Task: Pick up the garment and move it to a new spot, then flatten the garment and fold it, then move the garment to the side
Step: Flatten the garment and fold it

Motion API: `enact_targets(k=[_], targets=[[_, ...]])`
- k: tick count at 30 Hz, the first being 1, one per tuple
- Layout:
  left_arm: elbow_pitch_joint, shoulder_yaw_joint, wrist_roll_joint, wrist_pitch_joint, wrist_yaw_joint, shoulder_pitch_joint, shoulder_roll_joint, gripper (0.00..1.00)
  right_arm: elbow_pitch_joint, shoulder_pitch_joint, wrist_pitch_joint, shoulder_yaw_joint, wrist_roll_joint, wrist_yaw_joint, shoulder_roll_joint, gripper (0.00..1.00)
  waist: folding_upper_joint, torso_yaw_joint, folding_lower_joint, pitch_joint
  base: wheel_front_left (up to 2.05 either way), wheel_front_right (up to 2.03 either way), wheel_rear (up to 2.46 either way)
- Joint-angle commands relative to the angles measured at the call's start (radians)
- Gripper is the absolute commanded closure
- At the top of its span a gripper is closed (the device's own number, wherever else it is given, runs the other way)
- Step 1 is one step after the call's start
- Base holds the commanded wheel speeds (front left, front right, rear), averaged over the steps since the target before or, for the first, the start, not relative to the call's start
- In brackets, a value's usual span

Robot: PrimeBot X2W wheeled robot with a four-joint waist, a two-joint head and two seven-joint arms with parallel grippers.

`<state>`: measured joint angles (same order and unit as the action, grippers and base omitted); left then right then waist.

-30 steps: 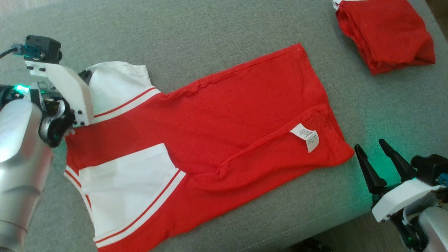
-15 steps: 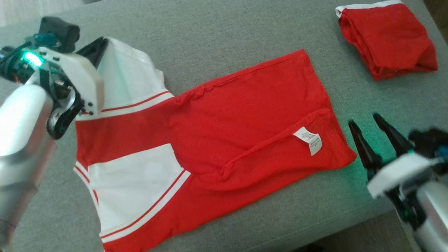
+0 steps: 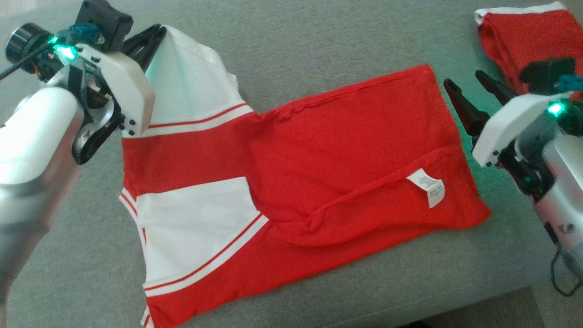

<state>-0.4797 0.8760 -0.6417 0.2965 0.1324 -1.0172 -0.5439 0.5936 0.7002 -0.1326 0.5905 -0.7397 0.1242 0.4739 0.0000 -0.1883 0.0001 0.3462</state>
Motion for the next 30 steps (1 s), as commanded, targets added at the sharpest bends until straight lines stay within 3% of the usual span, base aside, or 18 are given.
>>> enact_targets(k=[1, 14, 17, 20, 21, 26, 30], targets=[[0.024, -0.037, -0.004, -0.009, -0.002, -0.067, -0.047, 1.0, -0.001, 0.012, 0.002, 0.016, -0.009, 0.007, 0.002, 0.0, 0.0, 0.013, -0.0001, 0.008, 0.0, 0.0, 0.0], [-0.005, 0.016, -0.031, -0.063, -0.002, -0.123, -0.034, 1.0, 0.215, 0.165, 0.055, 0.188, -0.094, 0.007, -0.027, 0.11, 0.0, 0.068, -0.0001, 0.041, 0.0, 0.0, 0.0], [-0.015, 0.028, -0.038, -0.07, -0.002, -0.134, -0.033, 1.0, 0.243, 0.185, 0.065, 0.218, -0.119, 0.007, -0.027, 0.37, 0.0, 0.073, -0.0001, 0.046, 0.0, 0.0, 0.0], [-0.025, 0.04, -0.046, -0.076, -0.002, -0.142, -0.034, 1.0, 0.265, 0.2, 0.075, 0.246, -0.144, 0.007, -0.027, 0.8, 0.0, 0.076, -0.0001, 0.049, 0.0, 0.0, 0.0], [-0.029, 0.044, -0.048, -0.078, -0.002, -0.145, -0.035, 1.0, 0.271, 0.204, 0.078, 0.255, -0.151, 0.007, -0.027, 1.0, 0.0, 0.077, -0.0001, 0.05, 0.0, 0.0, 0.0], [-0.044, 0.059, -0.049, -0.103, -0.002, -0.157, -0.04, 1.0, 0.285, 0.235, 0.124, 0.287, -0.164, 0.007, -0.025, 1.0, 0.0, 0.075, -0.0001, 0.051, 0.0, 0.0, 0.0], [-0.063, 0.055, -0.013, -0.183, -0.005, -0.191, -0.042, 1.0, 0.306, 0.285, 0.201, 0.289, -0.177, 0.007, -0.02, 1.0, 0.0, 0.072, -0.0001, 0.057, 0.0, 0.0, 0.0]])
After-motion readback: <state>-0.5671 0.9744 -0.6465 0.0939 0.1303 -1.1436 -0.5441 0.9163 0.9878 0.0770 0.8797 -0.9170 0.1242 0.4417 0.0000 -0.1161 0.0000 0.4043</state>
